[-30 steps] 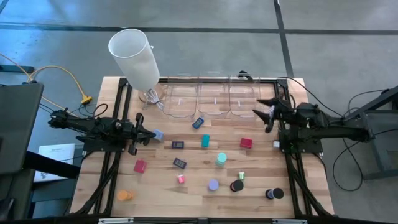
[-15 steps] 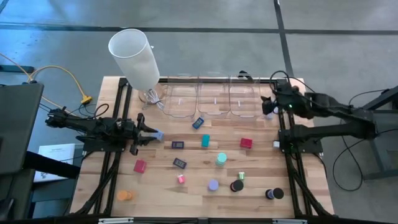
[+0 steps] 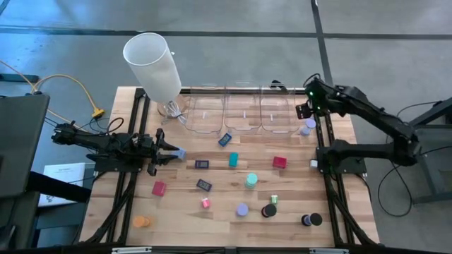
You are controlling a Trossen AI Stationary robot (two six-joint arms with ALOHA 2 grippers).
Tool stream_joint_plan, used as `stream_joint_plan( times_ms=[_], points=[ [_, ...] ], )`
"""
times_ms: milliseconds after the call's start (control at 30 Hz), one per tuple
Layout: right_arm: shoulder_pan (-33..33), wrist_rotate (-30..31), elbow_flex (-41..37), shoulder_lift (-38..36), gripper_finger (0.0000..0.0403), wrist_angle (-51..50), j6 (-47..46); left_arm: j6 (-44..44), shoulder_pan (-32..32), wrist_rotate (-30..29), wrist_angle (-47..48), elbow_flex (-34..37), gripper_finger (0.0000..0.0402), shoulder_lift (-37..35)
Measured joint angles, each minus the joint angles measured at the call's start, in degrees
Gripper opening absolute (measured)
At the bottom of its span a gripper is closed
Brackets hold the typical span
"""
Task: Pick & Place Office items
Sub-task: Put the top violet hourglass into the right transparent bin
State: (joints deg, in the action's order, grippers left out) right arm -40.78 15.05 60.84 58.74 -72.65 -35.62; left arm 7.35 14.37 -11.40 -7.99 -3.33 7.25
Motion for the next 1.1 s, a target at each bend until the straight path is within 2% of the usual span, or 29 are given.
stream_joint_plan(
  times_ms=[267,400,600,1100],
  points=[
    [-7.6,-6.5,-2.3,4.2,0.0286,-0.1,7.0,0.0,0.0,0.0,0.0,0.0,0.0136,0.0],
    [-9.7,-6.6,-6.3,4.6,0.0286,0.6,7.5,0.0,0.0,0.0,0.0,0.0,0.0136,0.0],
    [-9.9,-6.7,-10.8,4.6,0.0286,3.2,8.9,0.0,0.0,0.0,0.0,0.0,0.0136,0.0],
    [-9.9,-8.7,-16.0,4.6,0.0286,10.1,10.4,0.0,0.0,0.0,0.0,0.0,0.0136,0.0]
  ],
)
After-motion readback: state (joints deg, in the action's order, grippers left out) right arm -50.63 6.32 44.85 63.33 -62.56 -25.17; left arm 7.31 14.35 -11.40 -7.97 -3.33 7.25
